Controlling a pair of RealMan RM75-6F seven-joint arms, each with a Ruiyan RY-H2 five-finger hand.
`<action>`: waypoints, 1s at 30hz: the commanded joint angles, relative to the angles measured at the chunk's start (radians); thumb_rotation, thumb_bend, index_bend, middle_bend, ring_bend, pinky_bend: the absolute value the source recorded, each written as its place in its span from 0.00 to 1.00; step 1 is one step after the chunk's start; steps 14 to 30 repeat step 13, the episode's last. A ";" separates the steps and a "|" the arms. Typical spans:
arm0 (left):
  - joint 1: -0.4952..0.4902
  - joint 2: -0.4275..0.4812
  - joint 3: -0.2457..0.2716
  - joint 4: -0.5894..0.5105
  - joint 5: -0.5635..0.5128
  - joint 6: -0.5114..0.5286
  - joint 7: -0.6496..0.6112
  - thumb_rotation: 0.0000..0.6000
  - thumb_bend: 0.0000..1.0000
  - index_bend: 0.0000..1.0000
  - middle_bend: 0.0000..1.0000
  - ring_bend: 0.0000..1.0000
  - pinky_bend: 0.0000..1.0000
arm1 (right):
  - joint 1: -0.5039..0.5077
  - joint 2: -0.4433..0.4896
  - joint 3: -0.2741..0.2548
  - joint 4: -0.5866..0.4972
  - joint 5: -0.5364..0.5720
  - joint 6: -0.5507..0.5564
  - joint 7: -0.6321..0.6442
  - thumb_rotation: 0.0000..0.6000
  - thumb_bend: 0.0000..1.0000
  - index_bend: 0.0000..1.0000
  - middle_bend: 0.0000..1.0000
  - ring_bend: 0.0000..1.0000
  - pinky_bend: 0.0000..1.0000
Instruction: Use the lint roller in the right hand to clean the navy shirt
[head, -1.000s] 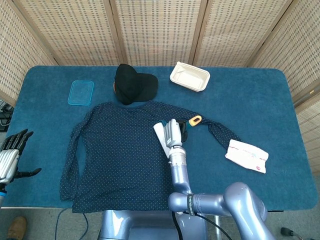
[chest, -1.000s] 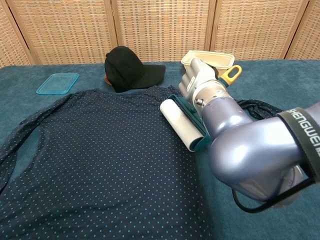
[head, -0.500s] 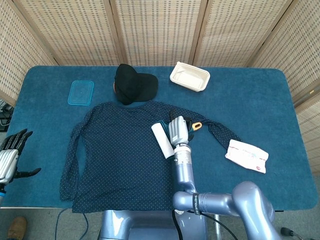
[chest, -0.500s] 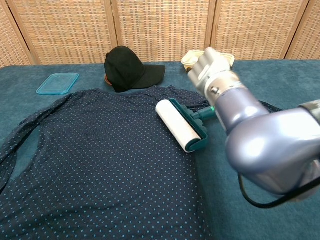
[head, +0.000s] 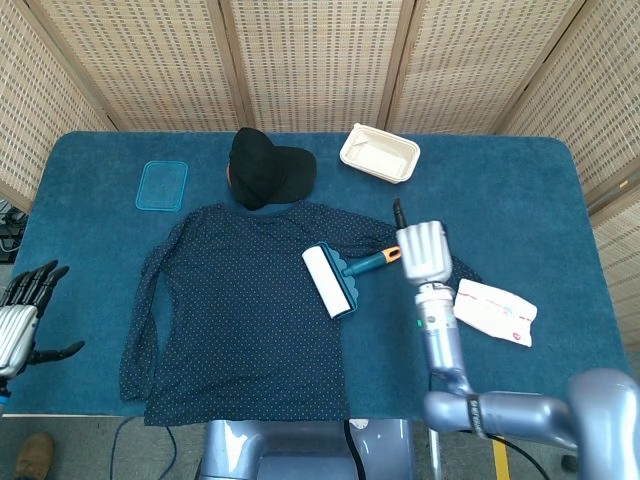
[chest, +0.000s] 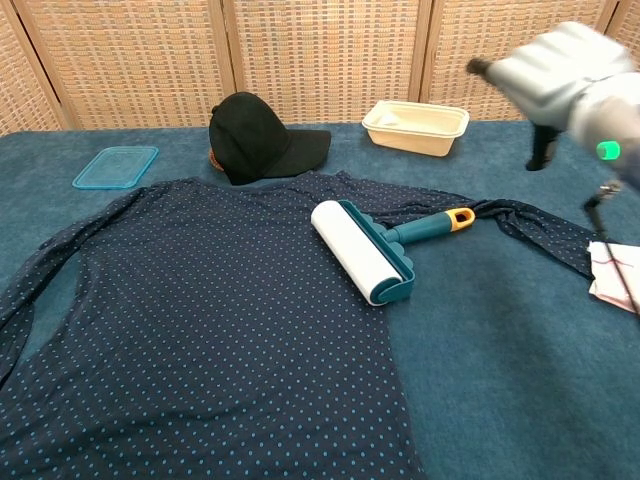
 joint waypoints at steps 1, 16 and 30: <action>0.007 -0.003 0.007 -0.004 0.016 0.014 0.009 1.00 0.00 0.00 0.00 0.00 0.00 | -0.214 0.241 -0.124 -0.122 -0.229 -0.055 0.462 1.00 0.00 0.00 0.13 0.13 0.05; 0.024 -0.066 0.027 0.028 0.089 0.070 0.064 1.00 0.00 0.00 0.00 0.00 0.00 | -0.444 0.262 -0.232 -0.012 -0.495 0.042 0.854 1.00 0.00 0.00 0.00 0.00 0.00; 0.024 -0.066 0.027 0.028 0.089 0.070 0.064 1.00 0.00 0.00 0.00 0.00 0.00 | -0.444 0.262 -0.232 -0.012 -0.495 0.042 0.854 1.00 0.00 0.00 0.00 0.00 0.00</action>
